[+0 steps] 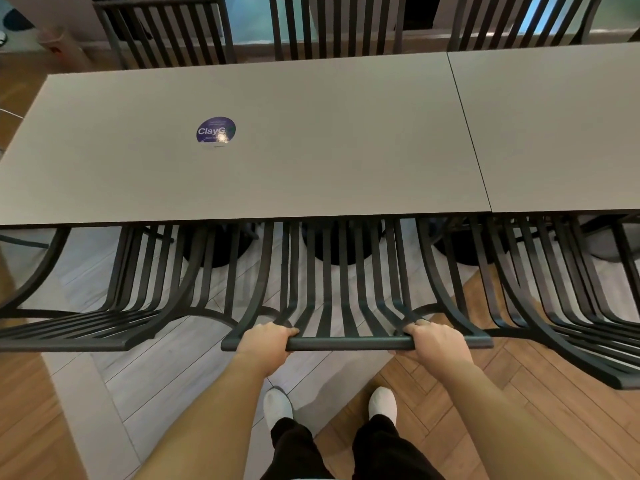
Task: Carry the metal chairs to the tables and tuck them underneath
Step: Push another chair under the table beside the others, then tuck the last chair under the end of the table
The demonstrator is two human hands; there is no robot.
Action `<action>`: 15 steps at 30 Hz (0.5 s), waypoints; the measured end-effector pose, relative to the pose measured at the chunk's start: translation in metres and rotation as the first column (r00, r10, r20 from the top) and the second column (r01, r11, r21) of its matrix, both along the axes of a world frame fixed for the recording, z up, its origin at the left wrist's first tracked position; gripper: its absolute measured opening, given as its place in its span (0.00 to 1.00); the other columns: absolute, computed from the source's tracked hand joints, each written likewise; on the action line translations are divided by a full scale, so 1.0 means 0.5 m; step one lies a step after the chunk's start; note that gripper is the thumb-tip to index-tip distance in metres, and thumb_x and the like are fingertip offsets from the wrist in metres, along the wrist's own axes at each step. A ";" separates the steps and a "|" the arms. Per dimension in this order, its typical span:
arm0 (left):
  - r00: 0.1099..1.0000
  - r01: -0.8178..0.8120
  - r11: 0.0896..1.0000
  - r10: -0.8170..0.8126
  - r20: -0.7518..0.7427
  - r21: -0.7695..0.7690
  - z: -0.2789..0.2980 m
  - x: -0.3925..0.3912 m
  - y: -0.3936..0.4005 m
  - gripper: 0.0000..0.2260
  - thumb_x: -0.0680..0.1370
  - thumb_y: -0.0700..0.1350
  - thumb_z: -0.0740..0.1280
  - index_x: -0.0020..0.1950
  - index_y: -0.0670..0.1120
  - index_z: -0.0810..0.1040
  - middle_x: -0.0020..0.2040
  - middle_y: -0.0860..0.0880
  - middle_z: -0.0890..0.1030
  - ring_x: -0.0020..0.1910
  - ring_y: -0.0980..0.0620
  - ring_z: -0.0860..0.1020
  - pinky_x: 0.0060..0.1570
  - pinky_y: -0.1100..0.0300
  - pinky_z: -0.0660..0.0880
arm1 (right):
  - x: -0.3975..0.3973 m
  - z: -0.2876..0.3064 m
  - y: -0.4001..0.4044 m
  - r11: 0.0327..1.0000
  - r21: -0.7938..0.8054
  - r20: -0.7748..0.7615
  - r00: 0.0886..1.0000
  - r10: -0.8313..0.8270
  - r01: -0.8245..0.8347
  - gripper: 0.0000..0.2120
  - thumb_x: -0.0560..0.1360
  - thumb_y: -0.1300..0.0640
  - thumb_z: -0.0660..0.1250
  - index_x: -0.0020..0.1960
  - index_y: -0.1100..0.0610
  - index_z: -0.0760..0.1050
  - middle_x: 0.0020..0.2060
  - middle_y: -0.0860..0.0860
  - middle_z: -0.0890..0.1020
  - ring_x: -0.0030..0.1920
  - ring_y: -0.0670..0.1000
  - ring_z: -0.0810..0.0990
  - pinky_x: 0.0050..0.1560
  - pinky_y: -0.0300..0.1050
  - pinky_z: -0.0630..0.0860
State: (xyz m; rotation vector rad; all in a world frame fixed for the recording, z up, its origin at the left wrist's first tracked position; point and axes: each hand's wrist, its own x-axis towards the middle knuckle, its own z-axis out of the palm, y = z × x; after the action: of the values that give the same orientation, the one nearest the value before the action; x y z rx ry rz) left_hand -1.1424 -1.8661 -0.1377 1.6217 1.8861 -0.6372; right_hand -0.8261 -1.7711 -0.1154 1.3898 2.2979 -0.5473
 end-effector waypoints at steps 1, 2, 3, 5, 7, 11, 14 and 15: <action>1.000 0.000 1.000 0.000 -0.006 -0.002 -0.002 0.001 0.001 0.23 0.86 0.49 0.62 0.80 0.63 0.65 0.62 0.48 0.80 0.57 0.47 0.80 0.58 0.50 0.81 | 0.001 0.000 0.001 1.000 -0.004 -0.001 1.000 -0.005 0.005 0.21 0.81 0.41 0.64 0.71 0.47 0.74 0.59 0.45 0.79 0.59 0.47 0.79 0.61 0.43 0.77; 1.000 -0.001 1.000 0.001 -0.009 -0.005 -0.003 0.002 0.000 0.23 0.85 0.48 0.62 0.80 0.63 0.65 0.61 0.48 0.80 0.57 0.47 0.81 0.58 0.50 0.81 | 0.001 0.000 0.002 1.000 -0.006 0.002 1.000 -0.006 0.006 0.21 0.81 0.41 0.64 0.71 0.46 0.74 0.59 0.45 0.80 0.58 0.47 0.80 0.61 0.43 0.78; 1.000 0.000 1.000 0.000 -0.009 -0.007 -0.004 0.001 0.000 0.23 0.85 0.48 0.62 0.80 0.63 0.65 0.61 0.48 0.81 0.56 0.47 0.81 0.58 0.50 0.81 | 0.003 -0.001 0.003 1.000 -0.005 0.007 1.000 -0.002 0.002 0.20 0.81 0.41 0.64 0.71 0.46 0.74 0.59 0.45 0.80 0.58 0.47 0.80 0.61 0.43 0.78; 1.000 -0.006 1.000 0.006 0.003 -0.006 -0.009 -0.001 0.000 0.24 0.85 0.47 0.62 0.80 0.63 0.66 0.60 0.48 0.81 0.55 0.47 0.81 0.57 0.50 0.81 | 0.005 -0.001 0.002 1.000 0.006 0.027 1.000 0.007 -0.007 0.19 0.82 0.43 0.64 0.71 0.46 0.73 0.60 0.45 0.80 0.58 0.47 0.80 0.59 0.43 0.78; 1.000 -0.010 1.000 0.010 0.011 -0.006 -0.013 -0.004 0.001 0.24 0.85 0.47 0.62 0.79 0.63 0.66 0.59 0.49 0.81 0.54 0.48 0.81 0.57 0.50 0.82 | 0.005 -0.005 -0.002 0.999 0.033 0.030 1.000 -0.004 0.003 0.18 0.82 0.45 0.64 0.71 0.46 0.74 0.58 0.45 0.80 0.57 0.47 0.80 0.59 0.42 0.78; 1.000 0.006 1.000 -0.006 0.019 -0.003 -0.012 -0.004 0.004 0.23 0.84 0.51 0.63 0.79 0.63 0.67 0.58 0.50 0.81 0.53 0.48 0.81 0.56 0.50 0.81 | 0.006 -0.014 -0.005 0.999 0.027 0.029 0.999 -0.031 0.031 0.19 0.80 0.41 0.66 0.68 0.46 0.76 0.55 0.44 0.80 0.55 0.46 0.81 0.58 0.43 0.79; 0.996 -0.036 0.997 0.041 0.073 -0.075 0.003 -0.002 0.017 0.22 0.83 0.57 0.66 0.76 0.61 0.71 0.58 0.51 0.80 0.54 0.50 0.80 0.56 0.51 0.81 | 0.003 -0.017 0.011 0.995 -0.088 0.033 0.999 -0.043 0.046 0.24 0.75 0.33 0.68 0.64 0.46 0.76 0.50 0.44 0.80 0.52 0.46 0.80 0.56 0.44 0.80; 0.993 -0.056 0.992 0.067 0.099 -0.110 0.011 -0.001 0.024 0.21 0.81 0.58 0.68 0.74 0.58 0.74 0.56 0.51 0.80 0.53 0.50 0.80 0.56 0.52 0.81 | 0.000 -0.013 0.017 0.989 -0.136 0.042 0.998 -0.053 0.058 0.24 0.75 0.33 0.69 0.64 0.46 0.76 0.50 0.44 0.80 0.51 0.46 0.79 0.56 0.45 0.80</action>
State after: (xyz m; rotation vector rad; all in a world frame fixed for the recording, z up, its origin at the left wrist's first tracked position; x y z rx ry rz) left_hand -1.1427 -1.8539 -0.1321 1.4937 1.7899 -0.6070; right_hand -0.8260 -1.7625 -0.1221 1.3887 2.1537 -0.6772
